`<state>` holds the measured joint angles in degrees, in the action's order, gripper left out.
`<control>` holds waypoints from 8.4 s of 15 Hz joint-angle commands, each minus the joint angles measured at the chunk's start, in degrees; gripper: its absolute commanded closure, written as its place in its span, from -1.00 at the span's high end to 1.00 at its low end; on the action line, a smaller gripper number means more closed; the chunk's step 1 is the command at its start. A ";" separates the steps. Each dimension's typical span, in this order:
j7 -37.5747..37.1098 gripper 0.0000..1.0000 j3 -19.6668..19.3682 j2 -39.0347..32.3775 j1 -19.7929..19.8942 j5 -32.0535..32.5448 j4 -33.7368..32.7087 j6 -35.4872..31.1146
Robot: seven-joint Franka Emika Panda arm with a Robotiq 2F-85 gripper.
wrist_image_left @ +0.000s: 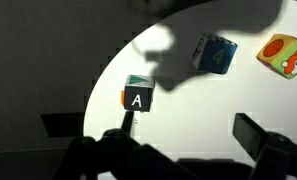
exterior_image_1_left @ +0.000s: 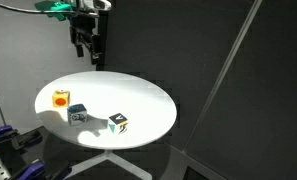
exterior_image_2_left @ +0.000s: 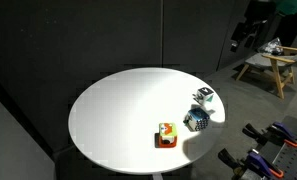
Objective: Move the block with a house on it to the right
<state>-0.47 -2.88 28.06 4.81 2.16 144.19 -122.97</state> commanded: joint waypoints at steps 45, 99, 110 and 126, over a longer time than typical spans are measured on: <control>25.38 1.00 7.91 -14.24 -18.52 -1.50 -0.27 -16.14; 16.10 1.00 15.12 -46.14 -21.07 10.63 -17.29 -21.04; 15.97 1.00 14.49 -50.20 -21.43 14.11 -18.25 -21.37; 15.75 1.00 14.64 -51.47 -21.00 14.00 -17.47 -22.86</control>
<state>15.61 11.46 -22.67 -16.97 15.38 127.32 -145.79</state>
